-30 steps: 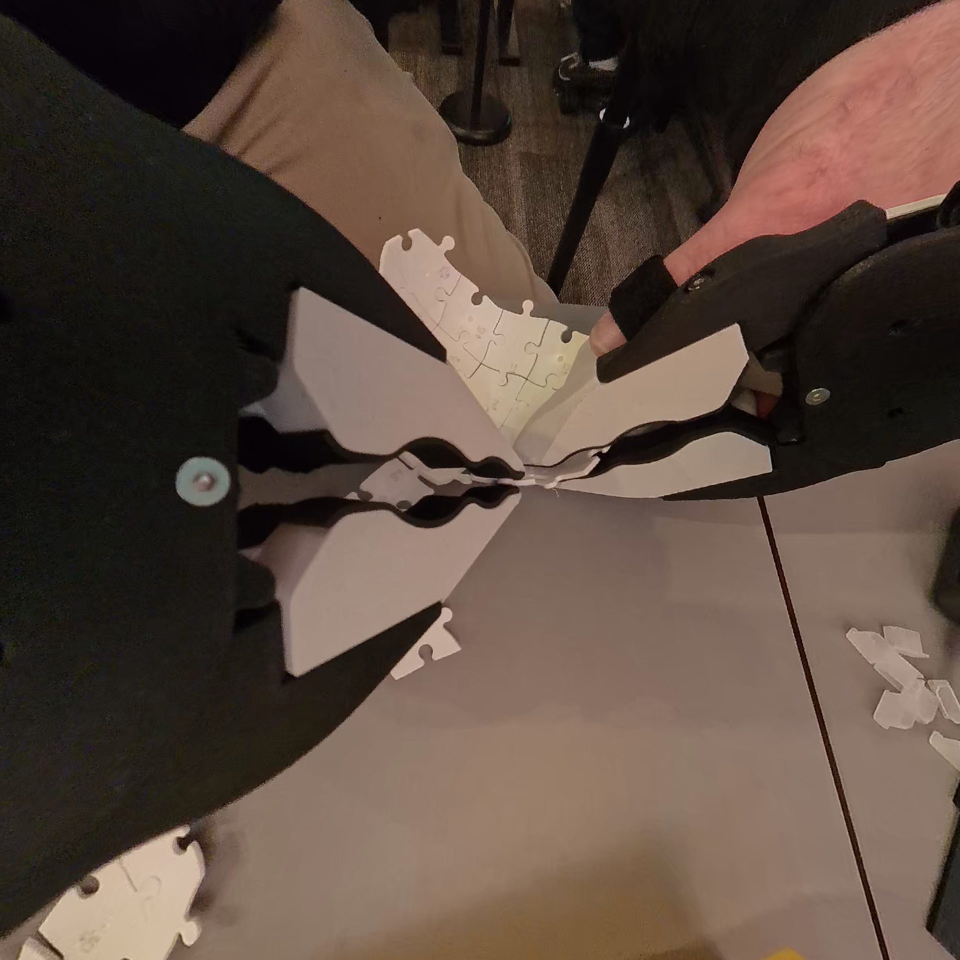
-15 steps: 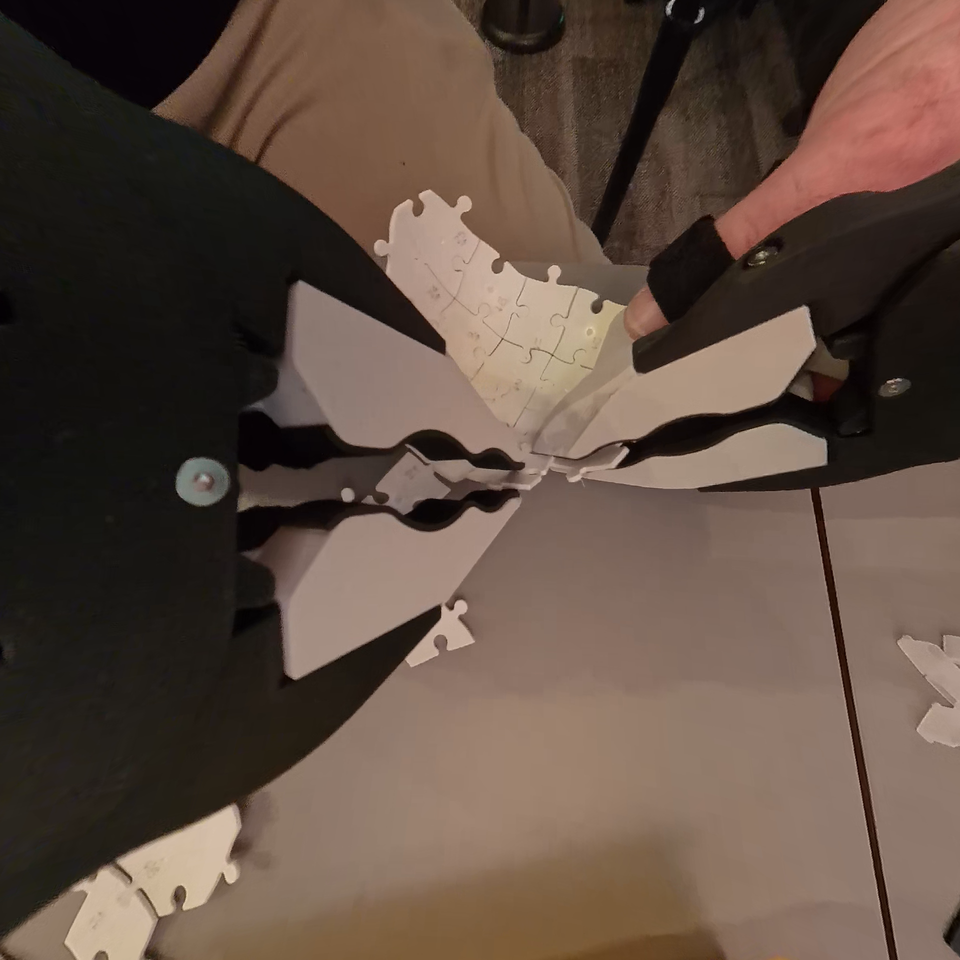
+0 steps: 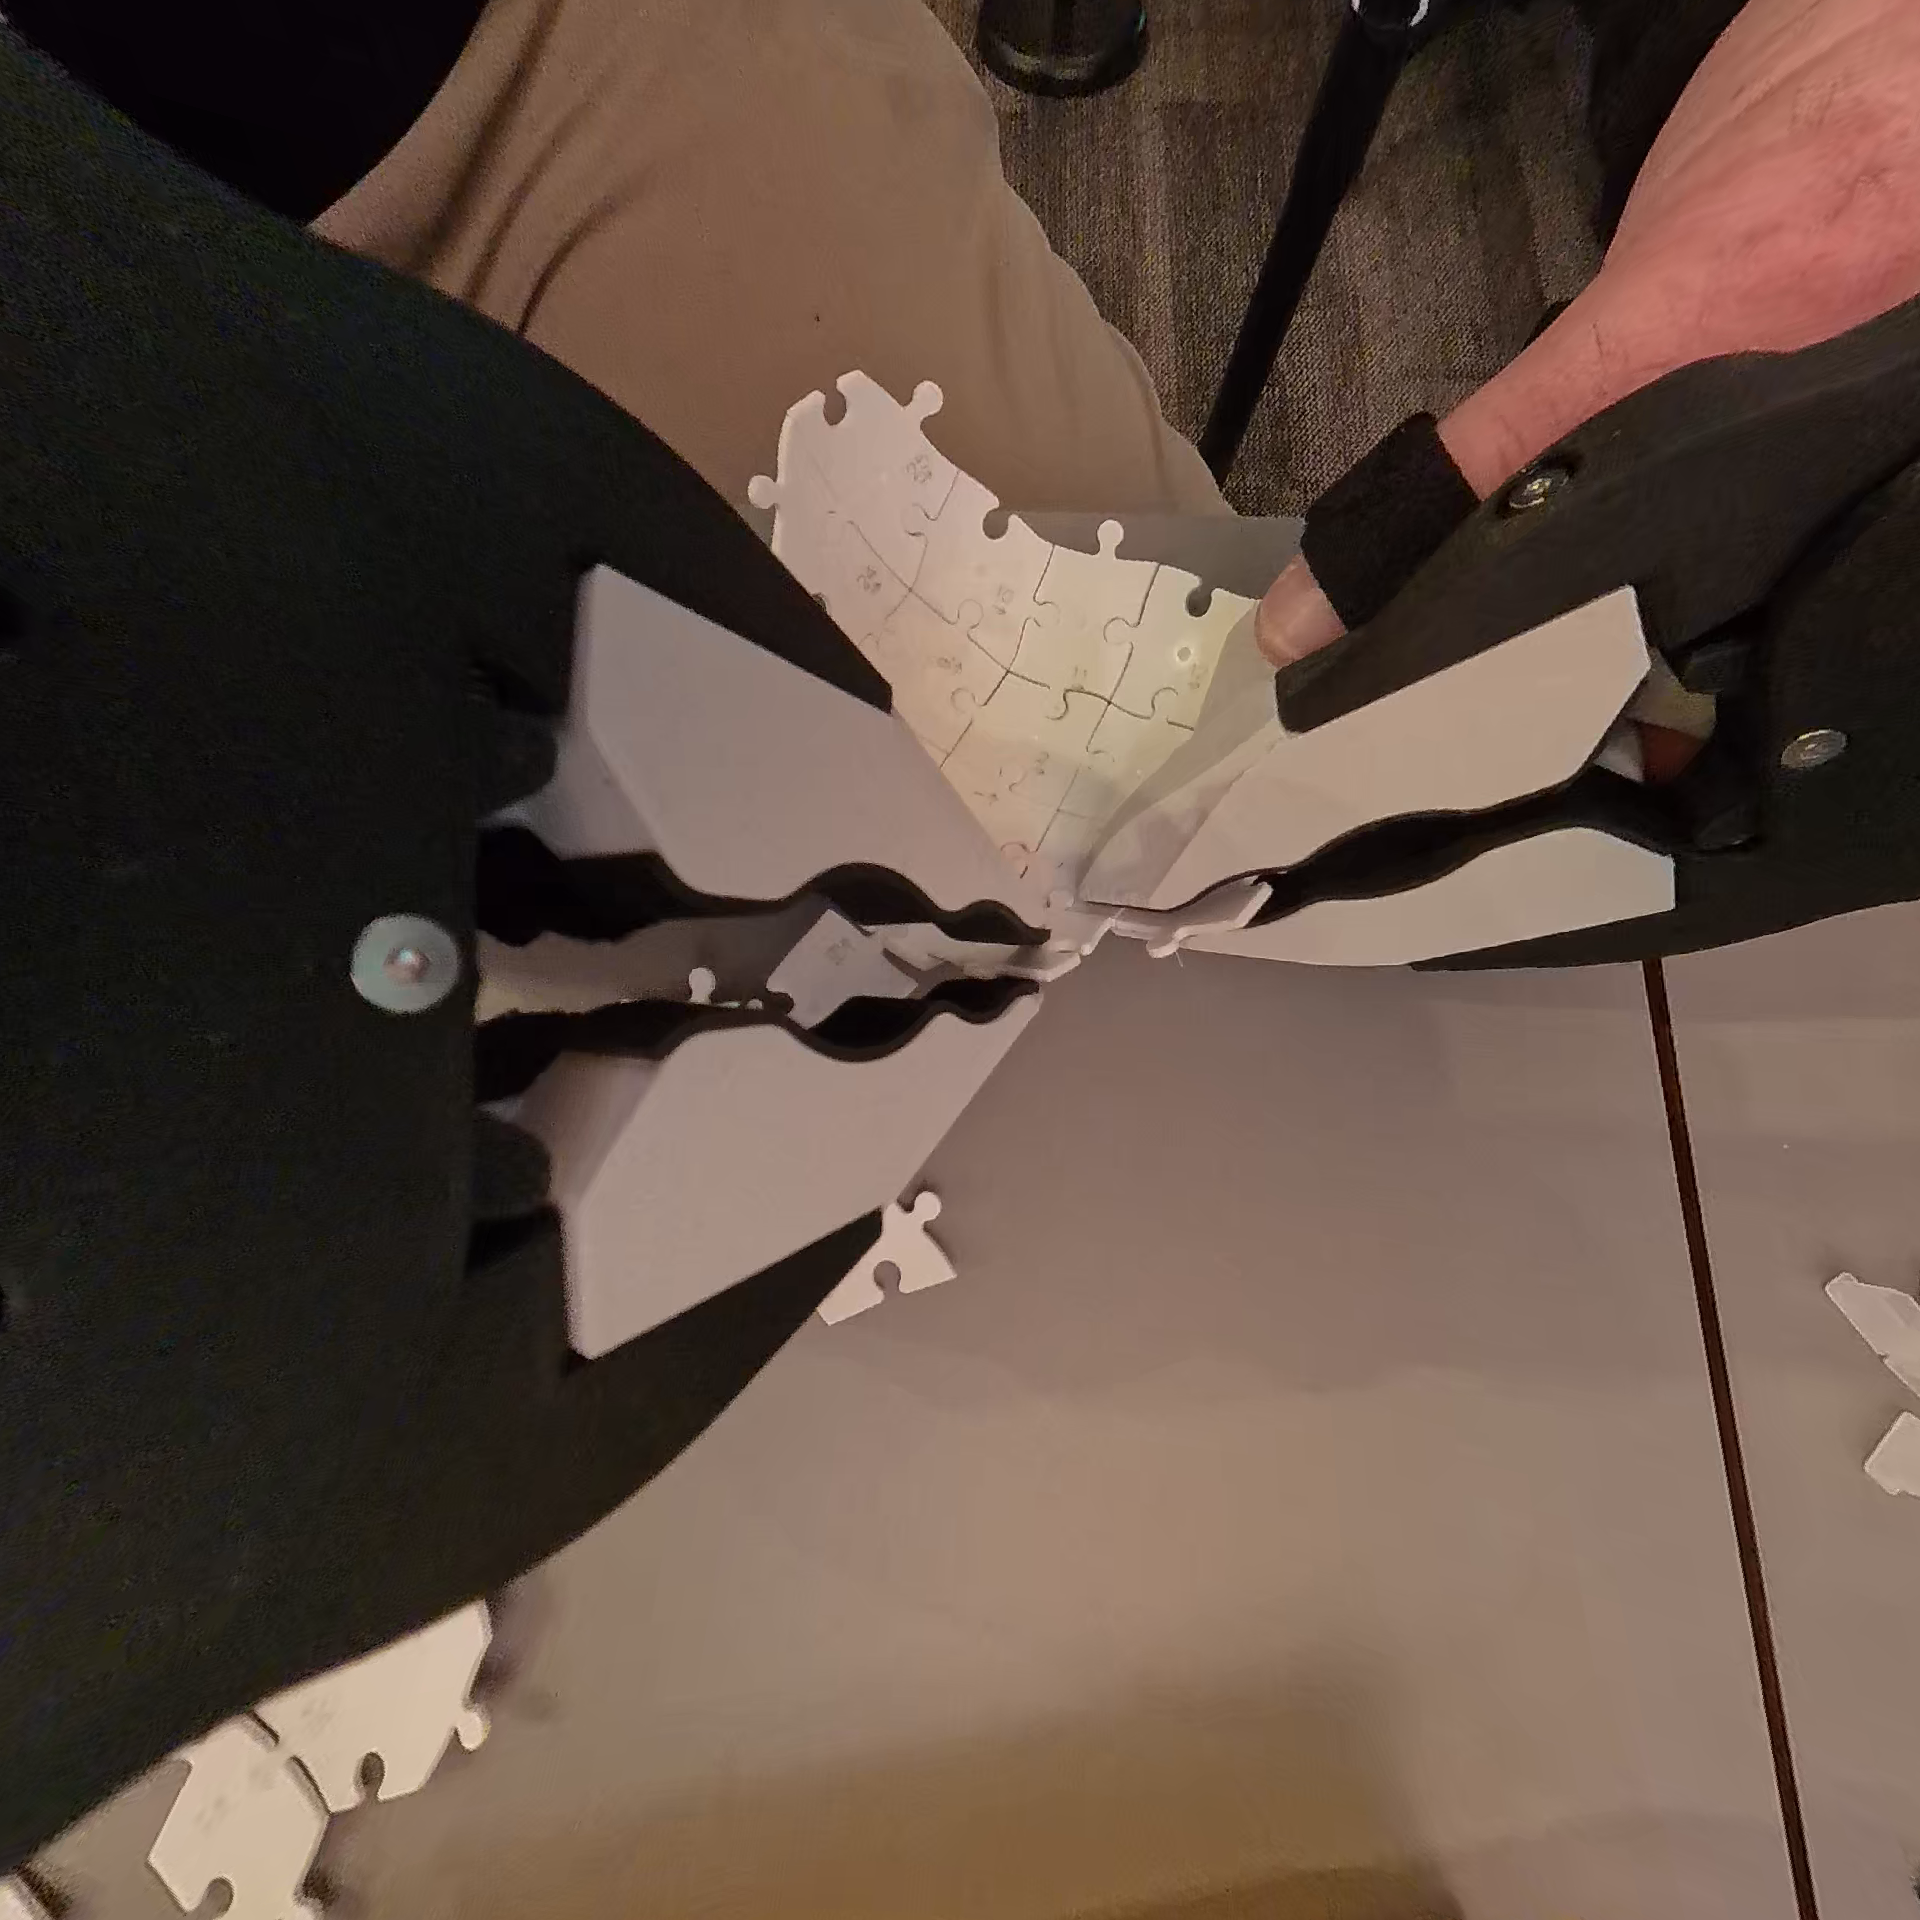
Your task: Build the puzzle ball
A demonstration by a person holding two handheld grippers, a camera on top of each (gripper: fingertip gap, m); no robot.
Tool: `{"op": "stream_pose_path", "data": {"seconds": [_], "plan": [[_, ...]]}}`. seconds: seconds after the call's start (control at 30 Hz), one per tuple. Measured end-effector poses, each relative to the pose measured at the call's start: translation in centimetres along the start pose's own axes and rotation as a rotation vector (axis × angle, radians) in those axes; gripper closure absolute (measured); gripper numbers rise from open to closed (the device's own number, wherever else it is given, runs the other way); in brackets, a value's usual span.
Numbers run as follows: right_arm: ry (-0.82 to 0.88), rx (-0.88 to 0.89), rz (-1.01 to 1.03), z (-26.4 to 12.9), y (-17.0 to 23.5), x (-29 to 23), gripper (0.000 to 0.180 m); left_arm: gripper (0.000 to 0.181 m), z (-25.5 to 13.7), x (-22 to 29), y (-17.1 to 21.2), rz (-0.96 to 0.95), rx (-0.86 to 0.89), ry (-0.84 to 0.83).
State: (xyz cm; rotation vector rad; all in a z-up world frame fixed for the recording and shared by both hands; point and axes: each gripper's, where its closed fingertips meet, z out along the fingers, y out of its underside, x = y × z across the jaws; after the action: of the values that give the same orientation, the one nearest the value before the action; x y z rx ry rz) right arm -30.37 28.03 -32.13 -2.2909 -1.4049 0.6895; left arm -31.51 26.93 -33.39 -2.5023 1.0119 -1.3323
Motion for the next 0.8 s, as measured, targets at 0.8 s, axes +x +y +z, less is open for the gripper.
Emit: {"op": "stream_pose_path", "data": {"seconds": [0.8], "plan": [[-0.1, 0.005, 0.073, -1.1, -0.1, 0.5, 0.157, 0.175, -0.1, 0.3, 0.0, 0.013, 0.036, 0.005]]}}
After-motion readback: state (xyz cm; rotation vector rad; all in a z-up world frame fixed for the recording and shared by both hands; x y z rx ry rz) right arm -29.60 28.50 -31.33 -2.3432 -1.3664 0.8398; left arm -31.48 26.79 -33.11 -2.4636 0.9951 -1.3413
